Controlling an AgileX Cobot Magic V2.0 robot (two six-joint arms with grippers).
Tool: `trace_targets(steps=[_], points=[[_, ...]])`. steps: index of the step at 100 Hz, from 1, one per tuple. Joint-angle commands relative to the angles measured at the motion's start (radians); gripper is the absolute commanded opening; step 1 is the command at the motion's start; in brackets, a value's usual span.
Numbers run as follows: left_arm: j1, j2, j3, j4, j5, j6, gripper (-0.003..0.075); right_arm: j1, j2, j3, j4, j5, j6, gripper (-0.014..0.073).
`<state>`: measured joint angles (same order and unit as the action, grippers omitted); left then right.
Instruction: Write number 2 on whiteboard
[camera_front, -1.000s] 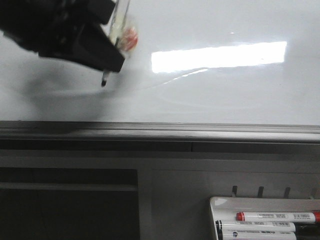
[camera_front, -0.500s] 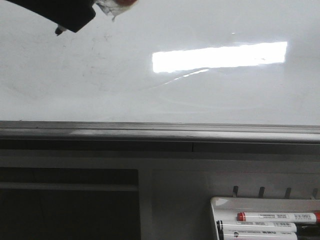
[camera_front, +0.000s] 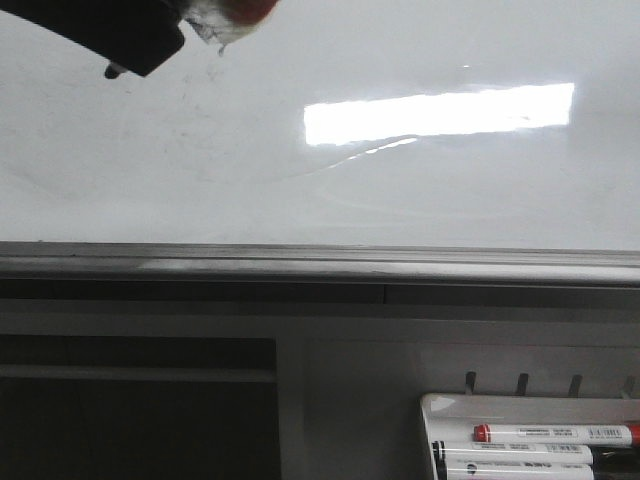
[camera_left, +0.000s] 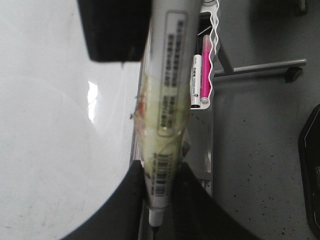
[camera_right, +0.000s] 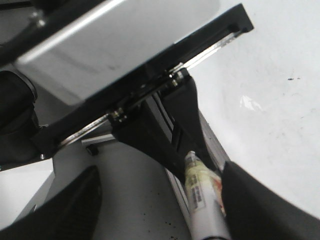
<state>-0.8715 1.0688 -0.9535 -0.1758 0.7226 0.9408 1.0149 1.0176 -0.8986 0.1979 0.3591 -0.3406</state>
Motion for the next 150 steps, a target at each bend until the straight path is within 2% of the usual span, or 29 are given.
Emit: trace_targets(steps=[1,6,18,23,40,47,52,53,54,62,67,72,84,92,106,121,150], points=[[-0.007,-0.02,-0.035,-0.025,-0.057,-0.003,-0.002,0.001,0.009,-0.033,0.003,-0.056,-0.014,0.0344],[-0.007,-0.02,-0.035,-0.025,-0.057,-0.003,-0.002,0.001,0.013,-0.033,0.003,-0.054,-0.014,0.0265],[-0.007,-0.02,-0.035,-0.025,-0.057,-0.01,-0.002,0.001,0.015,-0.033,0.003,-0.089,-0.014,-0.0001],[-0.007,-0.02,-0.035,-0.029,-0.055,-0.01,-0.002,0.001,0.015,-0.033,0.006,-0.108,-0.014,-0.0078],[-0.007,-0.028,-0.035,-0.079,-0.084,-0.04,-0.0001,0.001,0.019,-0.033,0.011,-0.092,-0.014,-0.0078],[-0.007,-0.042,-0.038,-0.079,-0.101,-0.076,0.009,0.001,0.019,-0.033,0.011,-0.099,-0.014,-0.0078],[-0.005,-0.057,-0.041,-0.079,-0.108,-0.114,0.0193,-0.004,0.019,-0.033,-0.004,-0.122,-0.014,-0.0078],[-0.005,-0.061,-0.041,-0.077,-0.108,-0.125,0.0242,-0.004,0.017,-0.034,-0.01,-0.129,-0.014,-0.0078],[-0.005,-0.064,-0.041,-0.077,-0.11,-0.13,0.0242,-0.004,0.017,-0.035,-0.014,-0.132,-0.014,-0.0078],[0.002,-0.105,-0.041,-0.07,-0.111,-0.172,0.0416,-0.005,0.015,-0.054,-0.075,-0.154,-0.014,-0.0078],[0.009,-0.136,-0.041,-0.07,-0.112,-0.197,0.0475,-0.009,0.015,-0.07,-0.11,-0.16,-0.014,-0.0078],[0.02,-0.17,-0.041,-0.07,-0.113,-0.225,0.0494,-0.02,0.019,-0.089,-0.14,-0.16,-0.014,-0.0078],[0.059,-0.284,-0.041,-0.058,-0.113,-0.327,0.049,-0.086,0.035,-0.137,-0.204,-0.162,-0.014,-0.0078],[0.095,-0.383,-0.025,-0.01,-0.122,-0.455,0.0438,-0.161,0.062,-0.171,-0.215,-0.158,-0.014,-0.0078],[0.165,-0.544,0.036,0.11,-0.121,-0.675,0.0258,-0.28,0.133,-0.212,-0.218,-0.117,-0.014,-0.0078],[0.216,-0.679,0.139,0.133,-0.13,-0.707,-0.002,-0.322,0.214,-0.238,-0.279,-0.129,-0.014,-0.0078],[0.236,-0.765,0.225,0.07,-0.13,-0.71,-0.002,-0.324,0.328,-0.284,-0.355,-0.138,-0.014,-0.0078]])
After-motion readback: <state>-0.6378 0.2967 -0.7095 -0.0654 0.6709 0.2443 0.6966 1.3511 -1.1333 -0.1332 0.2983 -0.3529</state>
